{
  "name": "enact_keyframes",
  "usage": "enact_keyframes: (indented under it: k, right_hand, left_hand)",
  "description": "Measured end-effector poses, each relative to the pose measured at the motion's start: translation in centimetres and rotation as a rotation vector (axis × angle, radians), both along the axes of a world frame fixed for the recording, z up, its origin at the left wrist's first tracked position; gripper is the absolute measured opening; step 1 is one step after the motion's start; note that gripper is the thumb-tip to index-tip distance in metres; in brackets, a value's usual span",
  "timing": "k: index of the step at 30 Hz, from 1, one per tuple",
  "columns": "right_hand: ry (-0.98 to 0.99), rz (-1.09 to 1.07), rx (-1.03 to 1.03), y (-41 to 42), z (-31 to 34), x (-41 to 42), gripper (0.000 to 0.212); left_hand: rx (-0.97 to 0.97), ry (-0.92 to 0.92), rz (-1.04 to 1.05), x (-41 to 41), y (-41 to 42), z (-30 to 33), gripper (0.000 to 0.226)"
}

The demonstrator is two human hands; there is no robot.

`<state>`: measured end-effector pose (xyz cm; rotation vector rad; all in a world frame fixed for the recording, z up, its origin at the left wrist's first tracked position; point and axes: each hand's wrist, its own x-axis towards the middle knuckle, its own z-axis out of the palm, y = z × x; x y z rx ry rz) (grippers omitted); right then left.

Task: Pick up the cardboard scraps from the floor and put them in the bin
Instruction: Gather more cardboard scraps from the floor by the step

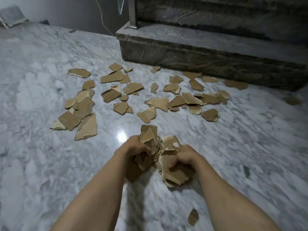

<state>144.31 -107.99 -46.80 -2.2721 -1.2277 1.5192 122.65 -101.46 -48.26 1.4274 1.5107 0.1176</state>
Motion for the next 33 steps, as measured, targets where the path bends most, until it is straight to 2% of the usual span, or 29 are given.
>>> enact_keyframes:
  k: [6,9,10,13,17,22,25,28,33]
  right_hand:
    - [0.053,-0.172,0.009,-1.2,-0.4,0.8,0.039]
    - [0.083,-0.242,0.025,-2.0,-0.4,1.3,0.047]
    - [0.093,-0.265,0.022,-2.4,-0.3,1.4,0.048]
    - [0.101,-0.326,0.029,-3.5,0.0,2.1,0.044]
    - [0.115,-0.391,0.065,-4.9,1.2,3.6,0.044]
    - [0.155,-0.550,0.114,-6.1,2.3,6.1,0.048]
    - [0.219,-0.686,0.152,-7.0,2.8,7.7,0.042]
    - [0.241,-0.787,0.184,-8.5,3.2,9.2,0.036]
    - [0.219,-0.916,0.203,-12.2,2.7,10.9,0.040]
  left_hand:
    - [0.024,-0.015,-0.026,1.4,-0.2,-0.2,0.048]
    - [0.024,-0.031,-0.082,2.0,-0.5,-0.6,0.068]
    - [0.019,-0.037,-0.090,2.0,-0.7,-0.9,0.068]
    - [-0.019,-0.076,-0.093,2.3,-1.1,-0.9,0.051]
    - [-0.066,-0.182,-0.043,2.7,-1.9,-0.4,0.039]
    - [-0.037,-0.311,0.010,4.6,-2.1,0.5,0.045]
    - [-0.016,-0.348,0.043,5.5,-2.1,1.0,0.038]
    - [-0.055,-0.309,-0.039,5.8,-2.5,0.9,0.040]
    - [-0.193,-0.205,-0.251,8.2,-4.9,1.3,0.044]
